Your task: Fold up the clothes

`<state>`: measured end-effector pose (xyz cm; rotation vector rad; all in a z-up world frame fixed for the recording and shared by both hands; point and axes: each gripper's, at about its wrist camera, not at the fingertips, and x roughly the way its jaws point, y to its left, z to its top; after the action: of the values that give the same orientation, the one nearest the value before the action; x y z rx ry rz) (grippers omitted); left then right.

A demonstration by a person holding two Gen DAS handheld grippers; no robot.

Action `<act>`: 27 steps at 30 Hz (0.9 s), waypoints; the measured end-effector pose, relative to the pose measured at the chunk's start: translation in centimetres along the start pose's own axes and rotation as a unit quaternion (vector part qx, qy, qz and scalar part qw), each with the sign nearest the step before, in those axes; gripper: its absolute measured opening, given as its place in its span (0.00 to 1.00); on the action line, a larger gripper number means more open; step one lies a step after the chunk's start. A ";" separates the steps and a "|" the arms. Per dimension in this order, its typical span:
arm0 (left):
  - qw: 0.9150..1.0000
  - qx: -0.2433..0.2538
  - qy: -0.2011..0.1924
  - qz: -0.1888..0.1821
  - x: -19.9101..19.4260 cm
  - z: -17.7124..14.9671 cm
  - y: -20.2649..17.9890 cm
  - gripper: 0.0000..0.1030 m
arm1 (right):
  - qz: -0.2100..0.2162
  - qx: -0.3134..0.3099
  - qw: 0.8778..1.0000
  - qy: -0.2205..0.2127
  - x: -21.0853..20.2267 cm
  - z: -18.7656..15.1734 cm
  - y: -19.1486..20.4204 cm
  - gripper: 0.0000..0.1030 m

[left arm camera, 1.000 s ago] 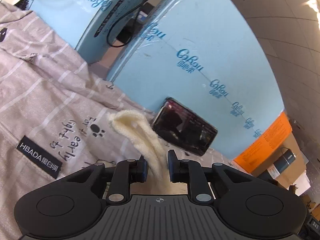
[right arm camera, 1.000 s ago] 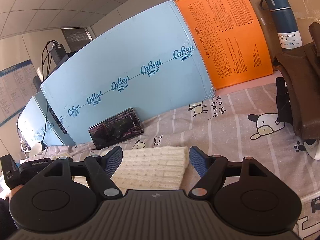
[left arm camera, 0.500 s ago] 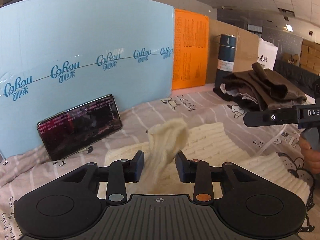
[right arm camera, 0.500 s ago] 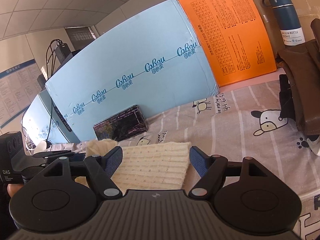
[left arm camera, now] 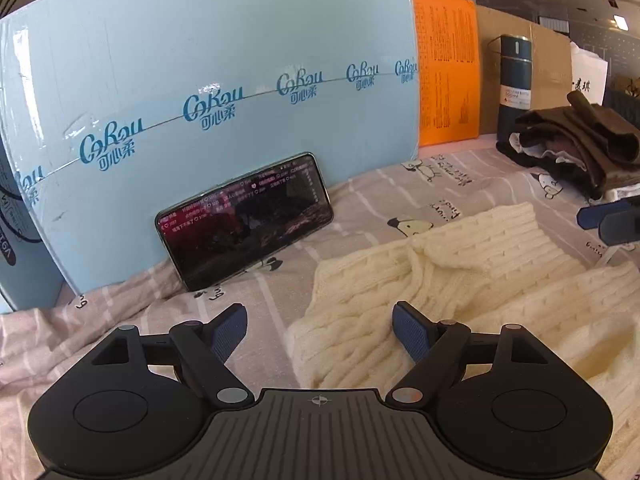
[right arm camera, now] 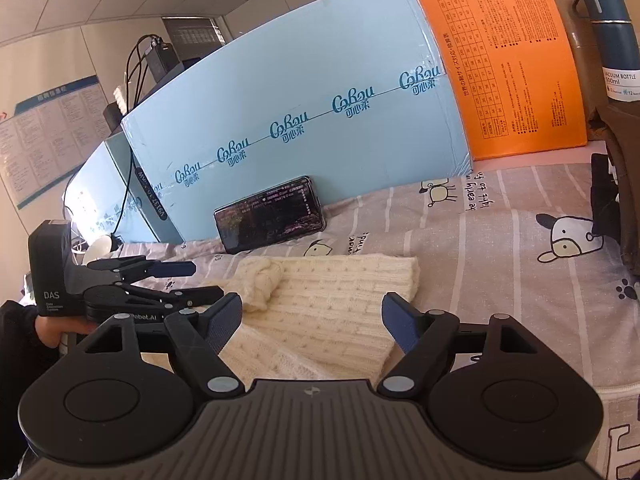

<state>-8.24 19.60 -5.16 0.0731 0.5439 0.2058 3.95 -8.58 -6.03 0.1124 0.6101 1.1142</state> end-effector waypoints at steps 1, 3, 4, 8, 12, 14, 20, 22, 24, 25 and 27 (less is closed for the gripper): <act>1.000 0.000 -0.024 0.005 -1.3 0.1 0.1 0.79 | 0.006 -0.013 1.000 -0.001 -0.5 -0.2 0.4 0.80; 0.997 0.017 -0.071 0.005 -4.2 0.1 0.0 0.80 | 0.028 -0.040 0.999 -0.005 -1.8 -0.7 1.0 0.85; 0.996 0.043 -0.074 -0.012 -5.4 -0.4 -0.7 0.82 | 0.040 -0.053 0.998 -0.008 -2.5 -1.0 1.2 0.87; 0.982 0.153 -0.069 -0.088 -9.9 -3.0 -3.7 0.91 | 0.088 -0.113 0.990 -0.006 -5.6 -2.8 2.6 0.92; 0.953 0.269 -0.032 -0.139 -11.8 -6.2 -7.4 0.91 | 0.135 -0.185 0.972 0.046 -6.7 -5.3 5.3 0.94; 0.936 0.328 0.004 -0.124 -10.8 -7.6 -8.9 0.91 | 0.120 -0.230 0.962 0.082 -6.1 -6.3 6.8 0.94; 0.943 0.309 -0.012 -0.123 -8.2 -6.7 -7.2 0.76 | 0.059 -0.298 0.945 0.124 -4.2 -7.2 7.4 0.93; 0.948 0.281 -0.019 -0.147 -7.7 -6.4 -6.5 0.60 | 0.039 -0.311 0.941 0.129 -3.7 -7.4 7.0 0.92; 0.955 0.224 -0.028 -0.190 -7.4 -5.7 -4.8 0.37 | 0.034 -0.309 0.942 0.128 -3.6 -7.5 6.5 0.91; 0.958 0.187 -0.031 -0.214 -7.3 -5.3 -3.8 0.33 | 0.034 -0.307 0.943 0.122 -3.7 -7.6 6.3 0.88; 0.959 0.153 -0.034 -0.238 -7.3 -5.1 -2.7 0.27 | 0.025 -0.306 0.946 0.101 -3.7 -7.5 5.8 0.63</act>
<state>-16.50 15.46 -6.14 0.2457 0.5055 -0.3513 -5.72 -10.73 -8.57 -0.5307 0.4186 1.3291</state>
